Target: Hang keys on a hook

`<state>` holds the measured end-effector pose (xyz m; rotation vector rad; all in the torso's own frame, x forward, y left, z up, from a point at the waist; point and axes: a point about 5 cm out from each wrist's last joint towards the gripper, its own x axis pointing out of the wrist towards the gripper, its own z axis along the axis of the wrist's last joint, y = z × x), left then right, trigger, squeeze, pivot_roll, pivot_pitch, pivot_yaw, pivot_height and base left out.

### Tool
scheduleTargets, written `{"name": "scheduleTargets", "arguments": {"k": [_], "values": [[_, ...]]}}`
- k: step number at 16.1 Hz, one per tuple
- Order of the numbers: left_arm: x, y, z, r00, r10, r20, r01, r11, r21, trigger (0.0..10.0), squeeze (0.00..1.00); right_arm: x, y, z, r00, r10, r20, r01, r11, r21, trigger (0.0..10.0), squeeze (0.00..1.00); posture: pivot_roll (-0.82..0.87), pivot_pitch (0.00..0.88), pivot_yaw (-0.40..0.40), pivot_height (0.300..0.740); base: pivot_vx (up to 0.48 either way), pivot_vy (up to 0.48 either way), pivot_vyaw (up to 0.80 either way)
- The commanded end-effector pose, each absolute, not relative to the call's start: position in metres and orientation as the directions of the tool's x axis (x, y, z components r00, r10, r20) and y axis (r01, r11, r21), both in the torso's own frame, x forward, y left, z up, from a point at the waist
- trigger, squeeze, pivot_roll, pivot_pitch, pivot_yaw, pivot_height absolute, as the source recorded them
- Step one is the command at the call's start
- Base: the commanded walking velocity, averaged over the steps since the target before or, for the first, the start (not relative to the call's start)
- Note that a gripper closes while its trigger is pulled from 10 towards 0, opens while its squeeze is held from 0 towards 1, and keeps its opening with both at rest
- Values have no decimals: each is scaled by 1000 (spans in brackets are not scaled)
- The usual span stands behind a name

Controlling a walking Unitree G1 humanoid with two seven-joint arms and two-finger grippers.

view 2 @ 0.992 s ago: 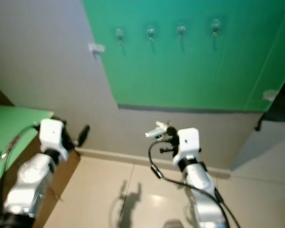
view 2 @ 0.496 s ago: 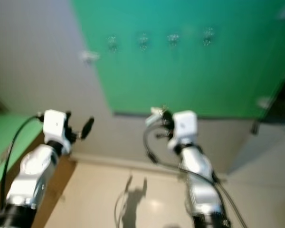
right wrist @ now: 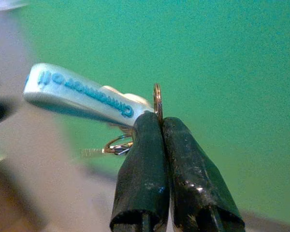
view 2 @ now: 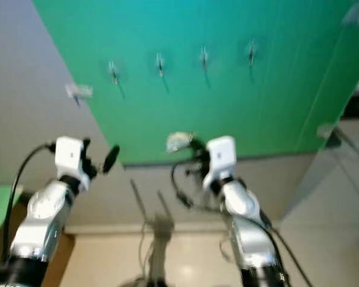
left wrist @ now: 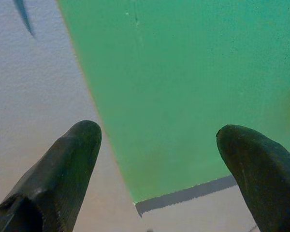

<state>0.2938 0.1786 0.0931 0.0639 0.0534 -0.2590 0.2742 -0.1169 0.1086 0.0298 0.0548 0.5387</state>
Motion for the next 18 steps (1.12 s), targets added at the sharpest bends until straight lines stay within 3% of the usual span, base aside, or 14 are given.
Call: {"name": "scheduleTargets", "arguments": {"k": [1, 3, 5, 11, 13, 18], "values": [[293, 180, 92, 965, -252, -67, 257, 964, 67, 10000, 0, 265, -101, 118, 751, 659, -42, -654, 751, 85, 0, 0, -266, 0, 162, 740, 0, 0, 0], [294, 179, 92, 965, -255, -65, 259, 964, 66, 10000, 0, 256, -95, 125, 657, 752, -59, -748, 659, 73, 0, 0, -269, 0, 160, 740, 0, 0, 0], [297, 178, 93, 965, -256, -65, 261, 962, 86, 10000, 0, 263, -89, 144, 627, 779, -18, -777, 627, 55, 0, 0, -273, 0, 157, 740, 0, 0, 0], [302, 172, 95, 962, -267, -56, 271, 960, 75, 10000, 0, 335, -98, 191, 847, 510, 149, -522, 851, 59, 0, 0, -253, 0, 156, 740, 0, 0, 0], [302, 173, 95, 963, -264, -55, 268, 961, 73, 10000, 0, 346, -102, 194, 872, 460, 165, -476, 877, 69, 0, 0, -248, 0, 156, 740, 0, 0, 0], [300, 175, 96, 965, -258, -53, 262, 962, 84, 10000, 0, 358, -90, 205, 835, 516, 193, -535, 843, 62, 0, 0, -225, 0, 148, 740, 0, 0, 0]]}}
